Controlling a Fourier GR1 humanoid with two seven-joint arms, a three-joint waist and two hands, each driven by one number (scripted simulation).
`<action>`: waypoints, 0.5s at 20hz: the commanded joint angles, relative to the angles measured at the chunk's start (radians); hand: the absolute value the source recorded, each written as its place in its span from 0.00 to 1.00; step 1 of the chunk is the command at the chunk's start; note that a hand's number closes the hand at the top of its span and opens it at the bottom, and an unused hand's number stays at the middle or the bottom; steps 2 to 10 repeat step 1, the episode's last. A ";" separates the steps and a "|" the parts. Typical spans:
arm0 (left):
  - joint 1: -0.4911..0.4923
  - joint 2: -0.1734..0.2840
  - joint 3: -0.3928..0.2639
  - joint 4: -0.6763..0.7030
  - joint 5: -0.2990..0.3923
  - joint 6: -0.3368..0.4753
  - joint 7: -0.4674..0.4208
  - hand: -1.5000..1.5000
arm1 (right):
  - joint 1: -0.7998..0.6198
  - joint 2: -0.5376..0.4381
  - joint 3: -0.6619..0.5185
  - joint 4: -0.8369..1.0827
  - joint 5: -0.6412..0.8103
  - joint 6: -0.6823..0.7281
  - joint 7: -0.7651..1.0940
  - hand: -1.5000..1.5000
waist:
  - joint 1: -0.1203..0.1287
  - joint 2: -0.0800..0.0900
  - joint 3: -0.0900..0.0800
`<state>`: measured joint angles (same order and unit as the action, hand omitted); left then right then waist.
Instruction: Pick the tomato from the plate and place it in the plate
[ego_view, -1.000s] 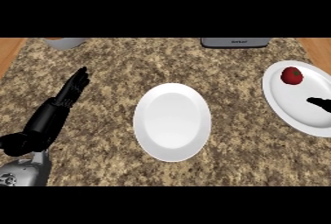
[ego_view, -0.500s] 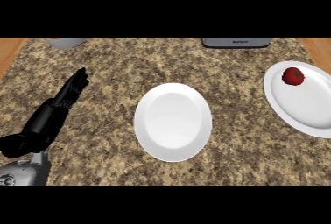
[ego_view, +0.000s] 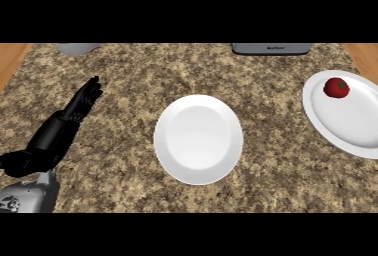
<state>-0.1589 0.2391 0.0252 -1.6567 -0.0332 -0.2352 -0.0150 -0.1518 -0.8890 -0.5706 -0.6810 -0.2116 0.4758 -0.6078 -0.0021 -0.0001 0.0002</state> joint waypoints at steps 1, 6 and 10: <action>-0.048 -0.004 0.031 0.083 -0.014 0.002 -0.047 0.50 | 0.043 -0.029 -0.004 0.017 0.003 0.084 -0.046 0.00 | -0.002 0.001 0.000; -0.048 -0.004 0.031 0.083 -0.014 0.002 -0.047 0.50 | 0.043 -0.029 -0.004 0.017 0.003 0.084 -0.046 0.00 | -0.002 0.001 0.000; -0.048 -0.004 0.031 0.083 -0.014 0.002 -0.047 0.50 | 0.043 -0.029 -0.004 0.017 0.003 0.084 -0.046 0.00 | -0.002 0.001 0.000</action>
